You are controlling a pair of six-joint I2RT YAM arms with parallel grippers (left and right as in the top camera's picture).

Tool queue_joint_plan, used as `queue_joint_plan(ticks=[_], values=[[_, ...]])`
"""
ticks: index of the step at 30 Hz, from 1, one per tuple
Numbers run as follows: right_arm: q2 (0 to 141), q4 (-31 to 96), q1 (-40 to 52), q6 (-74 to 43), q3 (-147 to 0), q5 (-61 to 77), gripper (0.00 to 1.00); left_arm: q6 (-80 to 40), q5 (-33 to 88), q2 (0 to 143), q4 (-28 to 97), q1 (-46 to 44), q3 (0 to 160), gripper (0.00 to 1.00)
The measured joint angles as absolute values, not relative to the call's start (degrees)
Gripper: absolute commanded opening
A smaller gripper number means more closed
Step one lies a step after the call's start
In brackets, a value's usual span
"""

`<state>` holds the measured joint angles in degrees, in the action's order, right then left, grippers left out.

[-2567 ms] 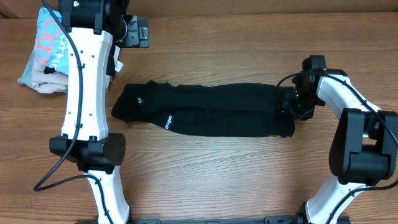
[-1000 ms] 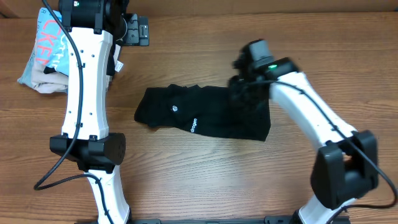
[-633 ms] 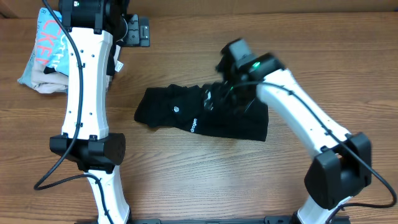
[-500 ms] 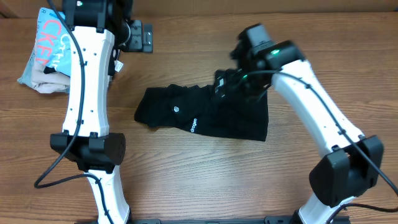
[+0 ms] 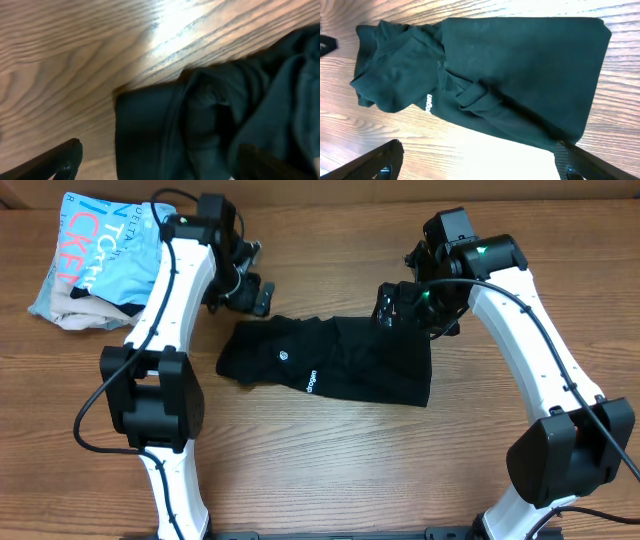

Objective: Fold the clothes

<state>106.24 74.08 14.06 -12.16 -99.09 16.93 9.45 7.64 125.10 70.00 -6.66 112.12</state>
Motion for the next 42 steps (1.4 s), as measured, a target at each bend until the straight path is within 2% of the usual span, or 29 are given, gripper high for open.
queue_joint_plan(ticks=[7, 19, 22, 23, 25, 26, 27, 29, 30, 31, 33, 39, 42], values=[[106.26, 74.15, 14.06, -11.92, -99.09, 15.77, 1.0, 15.88, 7.99, 125.1, 59.22, -6.66, 102.83, 1.0], [106.26, 74.17, 14.06, -10.85, -99.09, 14.74, 1.0, 20.4, 7.94, 124.73, 49.12, -6.66, 91.79, 1.0], [106.26, 74.13, 14.06, -10.83, -99.09, 14.72, 1.0, 20.99, 7.92, 124.11, 47.94, -6.66, 90.45, 0.8], [106.26, 74.11, 14.06, -10.83, -99.09, 14.72, 1.0, 21.17, 7.81, 124.01, 47.94, -6.66, 90.24, 0.64], [106.26, 74.06, 14.06, -10.81, -99.09, 14.72, 1.0, 21.02, 7.73, 123.92, 48.23, -6.63, 90.04, 0.18], [106.26, 74.02, 14.06, -10.83, -99.09, 14.72, 1.0, 20.93, 7.7, 123.9, 48.56, -6.61, 89.91, 0.04], [106.26, 74.0, 14.06, -10.83, -99.09, 14.7, 0.96, 20.95, 7.7, 123.9, 48.86, -6.59, 89.8, 0.04], [106.26, 73.93, 14.06, -10.83, -99.09, 14.7, 0.79, 20.88, 8.49, 123.87, 49.69, -6.63, 89.52, 0.04], [106.26, 73.89, 14.06, -11.05, -99.09, 14.63, 0.67, 20.58, 8.64, 123.83, 49.76, -6.66, 89.49, 0.04], [106.24, 73.84, 14.06, -10.94, -99.09, 14.63, 0.45, 19.99, 8.56, 123.76, 49.82, -6.66, 89.49, 0.04], [106.26, 73.23, 14.06, -10.24, -99.07, 14.57, 0.33, 18.13, 8.6, 123.76, 50.26, -6.61, 89.71, 0.04], [106.26, 67.44, 14.35, -11.99, -96.03, 14.63, 0.31, 13.43, 8.16, 124.62, 60.01, -6.24, 96.12, 0.04], [106.26, 64.9, 14.41, -14.35, -92.64, 14.66, 0.27, 12.49, 8.01, 124.86, 66.7, -6.22, 103.42, 0.04]])
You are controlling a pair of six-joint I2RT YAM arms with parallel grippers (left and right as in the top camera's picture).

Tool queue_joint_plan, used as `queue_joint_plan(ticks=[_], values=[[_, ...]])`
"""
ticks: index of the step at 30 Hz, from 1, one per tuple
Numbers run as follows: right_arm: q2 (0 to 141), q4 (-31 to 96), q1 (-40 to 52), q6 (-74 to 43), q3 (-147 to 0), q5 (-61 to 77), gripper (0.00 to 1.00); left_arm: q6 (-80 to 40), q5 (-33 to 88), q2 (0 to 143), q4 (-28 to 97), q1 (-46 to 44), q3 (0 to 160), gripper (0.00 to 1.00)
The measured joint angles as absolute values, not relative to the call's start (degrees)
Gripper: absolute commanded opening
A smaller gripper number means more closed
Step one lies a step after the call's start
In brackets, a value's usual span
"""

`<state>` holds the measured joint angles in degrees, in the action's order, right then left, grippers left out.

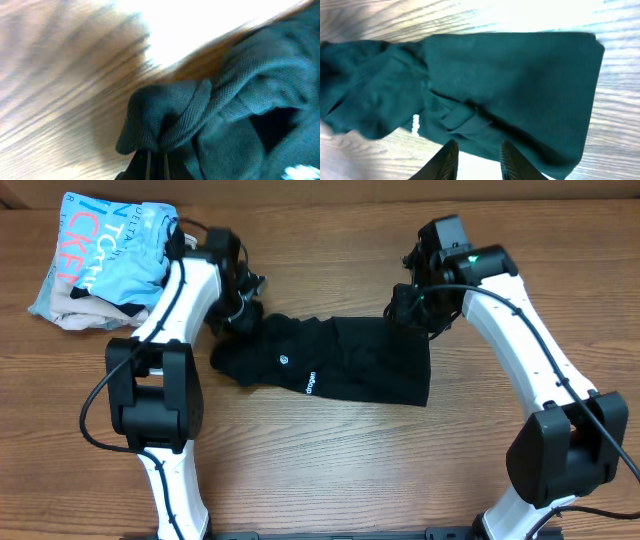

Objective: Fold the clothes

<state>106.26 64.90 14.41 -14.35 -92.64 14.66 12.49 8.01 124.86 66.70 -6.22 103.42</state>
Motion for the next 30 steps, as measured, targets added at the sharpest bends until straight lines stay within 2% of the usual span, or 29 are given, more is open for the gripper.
queue_joint_plan(ticks=[9, 12, 20, 23, 27, 30], values=[[106.37, 53.08, 14.39, -20.69, -79.94, 18.0, 0.14, 11.9, 7.92, 124.86, 83.68, -6.44, 125.12, 0.04], [106.48, 51.48, 14.39, -21.76, -77.6, 19.07, 0.04, 11.9, 7.7, 124.86, 86.78, -7.4, 129.84, 0.04], [106.48, 54.26, 13.23, -22.17, -78.63, 21.71, 0.04, 9.67, 9.5, 124.86, 85.36, -17.15, 132.4, 0.04], [106.21, 58.72, 10.59, -20.82, -82.46, 22.9, 0.1, 7.57, 10.15, 124.86, 83.4, -21.78, 132.4, 0.04], [102.41, 65.14, 5.15, -18.09, -90.35, 23.53, 0.29, 4.73, 10.61, 125.45, 81.34, -26.92, 132.42, 0.04], [96.82, 68.53, 0.91, -16.21, -95.74, 23.81, 0.35, 3.2, 10.81, 127.11, 80.55, -30.2, 132.55, 0.1]])
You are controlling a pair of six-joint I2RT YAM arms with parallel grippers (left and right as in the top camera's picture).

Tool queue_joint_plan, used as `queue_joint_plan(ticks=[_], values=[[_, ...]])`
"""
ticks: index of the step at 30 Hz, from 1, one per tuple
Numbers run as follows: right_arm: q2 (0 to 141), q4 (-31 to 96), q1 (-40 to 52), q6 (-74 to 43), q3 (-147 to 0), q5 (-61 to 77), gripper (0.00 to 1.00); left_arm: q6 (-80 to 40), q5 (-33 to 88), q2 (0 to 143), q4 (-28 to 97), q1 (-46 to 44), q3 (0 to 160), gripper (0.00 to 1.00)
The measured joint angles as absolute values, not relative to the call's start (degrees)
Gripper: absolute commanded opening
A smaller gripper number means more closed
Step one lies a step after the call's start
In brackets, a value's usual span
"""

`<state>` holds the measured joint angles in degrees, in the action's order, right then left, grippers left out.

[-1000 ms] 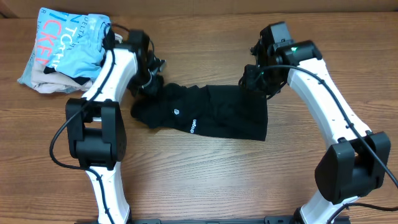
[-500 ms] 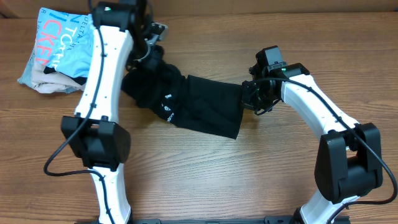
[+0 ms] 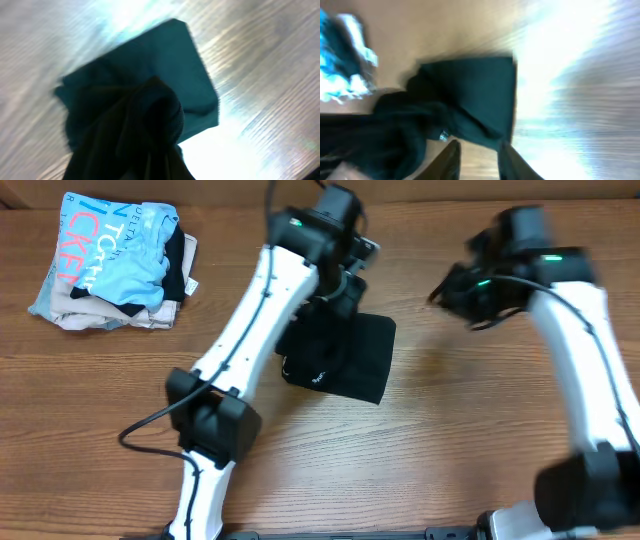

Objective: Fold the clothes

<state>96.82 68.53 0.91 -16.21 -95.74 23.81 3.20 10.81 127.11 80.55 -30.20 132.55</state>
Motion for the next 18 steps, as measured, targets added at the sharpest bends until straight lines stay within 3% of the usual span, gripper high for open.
queue_joint_plan(ticks=[4, 7, 10, 11, 12, 18], values=[[89.54, 70.57, -3.99, -14.83, -99.81, 23.81, 0.36, 1.04, 11.09, 130.63, 79.72, -33.76, 132.57, 0.24], [86.7, 71.7, -6.13, -14.26, -100.18, 23.81, 0.38, -0.23, 12.32, 133.56, 78.5, -35.92, 132.57, 0.43], [86.72, 72.55, -7.49, -13.74, -100.18, 23.79, 0.38, -0.95, 14.44, 136.22, 76.14, -37.95, 132.57, 0.88], [87.02, 72.84, -7.86, -13.45, -100.18, 23.79, 0.39, -1.23, 14.87, 136.9, 75.33, -38.52, 132.57, 0.95], [87.2, 72.93, -7.97, -13.39, -100.18, 23.79, 0.4, -1.48, 15.14, 137.36, 74.43, -39.03, 132.57, 1.0], [87.5, 72.9, -8.27, -12.78, -100.18, 23.77, 0.48, -3.07, 16.14, 137.71, 72.16, -39.77, 134.63, 1.0]])
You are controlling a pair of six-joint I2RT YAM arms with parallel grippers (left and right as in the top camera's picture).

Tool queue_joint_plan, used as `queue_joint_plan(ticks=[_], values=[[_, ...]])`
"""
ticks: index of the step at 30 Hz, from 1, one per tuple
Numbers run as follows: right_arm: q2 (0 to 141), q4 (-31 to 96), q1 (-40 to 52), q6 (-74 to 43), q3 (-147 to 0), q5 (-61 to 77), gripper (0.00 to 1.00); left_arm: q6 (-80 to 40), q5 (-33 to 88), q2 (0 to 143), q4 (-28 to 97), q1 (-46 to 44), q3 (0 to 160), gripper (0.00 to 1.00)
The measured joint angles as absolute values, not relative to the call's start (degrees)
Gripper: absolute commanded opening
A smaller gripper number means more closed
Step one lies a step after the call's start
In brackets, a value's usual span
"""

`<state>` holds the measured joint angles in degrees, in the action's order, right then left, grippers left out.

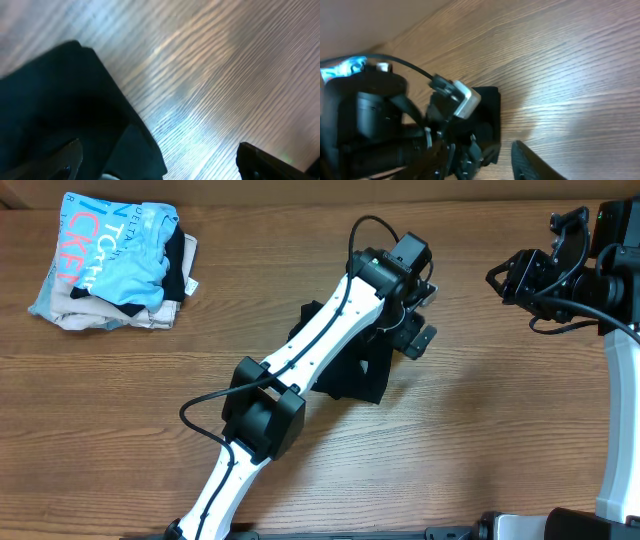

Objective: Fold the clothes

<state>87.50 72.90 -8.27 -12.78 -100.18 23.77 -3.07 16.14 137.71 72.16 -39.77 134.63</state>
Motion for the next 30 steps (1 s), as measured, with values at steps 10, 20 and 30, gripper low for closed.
queue_joint_plan(ticks=[10, 20, 30], values=[[87.59, 73.63, -7.97, -12.21, -100.05, 23.79, 0.6, -6.13, 14.57, 137.69, 78.46, -33.12, 159.09, 1.0], [92.9, 67.85, 3.07, -10.98, -90.28, 22.92, 0.6, -7.4, 12.86, 137.16, 84.03, -22.81, 168.48, 1.0], [102.21, 57.98, 11.9, -10.26, -81.52, 15.84, 0.53, -7.42, 9.52, 137.16, 84.29, -22.35, 167.98, 1.0]])
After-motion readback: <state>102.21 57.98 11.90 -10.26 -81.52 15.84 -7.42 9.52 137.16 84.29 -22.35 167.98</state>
